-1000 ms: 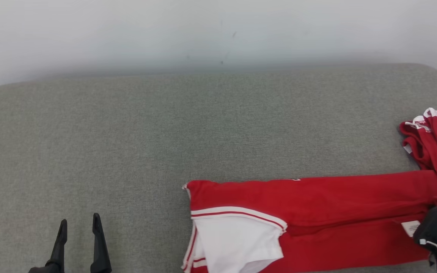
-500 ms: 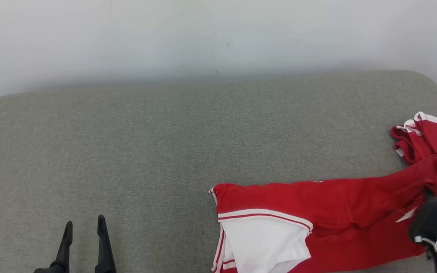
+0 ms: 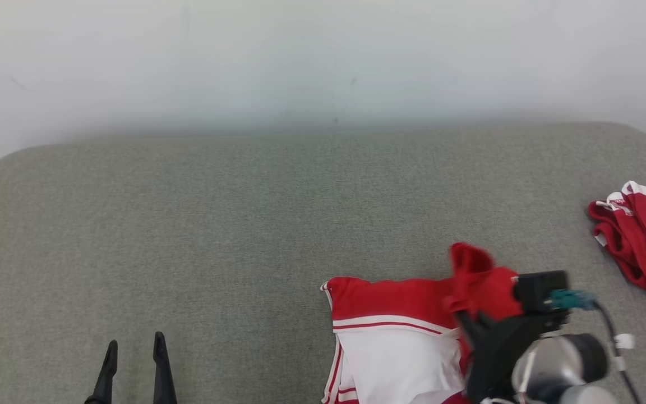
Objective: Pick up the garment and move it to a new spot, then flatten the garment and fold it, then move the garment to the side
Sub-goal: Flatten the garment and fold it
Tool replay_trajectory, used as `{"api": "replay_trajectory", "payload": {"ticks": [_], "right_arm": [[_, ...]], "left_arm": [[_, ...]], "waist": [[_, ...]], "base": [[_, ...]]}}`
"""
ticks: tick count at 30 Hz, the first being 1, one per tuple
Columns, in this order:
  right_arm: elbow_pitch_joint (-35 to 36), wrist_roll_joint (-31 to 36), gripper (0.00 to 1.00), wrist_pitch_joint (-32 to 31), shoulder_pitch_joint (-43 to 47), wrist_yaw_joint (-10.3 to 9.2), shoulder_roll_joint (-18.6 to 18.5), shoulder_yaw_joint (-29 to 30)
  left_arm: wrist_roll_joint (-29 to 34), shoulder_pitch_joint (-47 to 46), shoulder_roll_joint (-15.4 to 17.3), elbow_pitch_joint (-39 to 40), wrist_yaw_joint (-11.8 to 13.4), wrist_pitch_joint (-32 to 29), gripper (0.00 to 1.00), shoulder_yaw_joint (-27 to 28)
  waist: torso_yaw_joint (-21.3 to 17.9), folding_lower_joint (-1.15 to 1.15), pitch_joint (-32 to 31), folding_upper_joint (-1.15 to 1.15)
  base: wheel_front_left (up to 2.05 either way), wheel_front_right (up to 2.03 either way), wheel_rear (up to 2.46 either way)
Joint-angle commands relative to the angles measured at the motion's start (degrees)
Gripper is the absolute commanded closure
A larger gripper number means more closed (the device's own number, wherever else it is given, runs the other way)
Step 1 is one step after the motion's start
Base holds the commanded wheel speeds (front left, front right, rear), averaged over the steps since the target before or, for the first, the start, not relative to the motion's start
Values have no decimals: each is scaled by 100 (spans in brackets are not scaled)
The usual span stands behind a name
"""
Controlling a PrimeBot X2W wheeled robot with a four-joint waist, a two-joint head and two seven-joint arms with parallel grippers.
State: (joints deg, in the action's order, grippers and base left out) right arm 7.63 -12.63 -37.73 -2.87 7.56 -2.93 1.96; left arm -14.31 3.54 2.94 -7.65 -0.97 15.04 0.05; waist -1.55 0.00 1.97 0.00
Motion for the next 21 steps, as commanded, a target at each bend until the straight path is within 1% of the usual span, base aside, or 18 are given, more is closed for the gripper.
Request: {"api": "replay_trajectory", "payload": {"ticks": [1, 3, 5, 7, 11, 21], "right_arm": [[-56, -78, 100, 52, 58, -13, 13, -213], [-224, -170, 100, 79, 84, -14, 9, -646], [-333, -127, 100, 146, 49, -14, 6, -875], [-450, -251, 100, 214, 59, -13, 11, -1076], [-676, -205, 100, 377, -90, -14, 8, -1220], [-1591, -473, 100, 667, -641, -13, 13, -1620]], "left_arm": [[-41, 73, -7, -20, -2, 16, 0, -22], [-56, 93, -7, -25, 11, 16, 0, -56], [-61, 99, -8, -23, 5, 16, 0, -67], [-55, 105, -7, -31, -10, 16, 0, -85], [-46, 112, -8, 3, -4, 16, 0, -40], [-84, 8, -7, -1, 36, 16, 0, -83]], "waist": [[60, 0, -36, 0], [128, 0, -71, 0], [167, 0, -72, 0], [223, 0, -67, 0], [282, 0, -12, 0], [396, 0, 82, 0]], "base": [[0, 0, 0], [0, 0, 0], [0, 0, 0], [0, 0, 0], [0, 0, 0], [0, 0, 0]]}}
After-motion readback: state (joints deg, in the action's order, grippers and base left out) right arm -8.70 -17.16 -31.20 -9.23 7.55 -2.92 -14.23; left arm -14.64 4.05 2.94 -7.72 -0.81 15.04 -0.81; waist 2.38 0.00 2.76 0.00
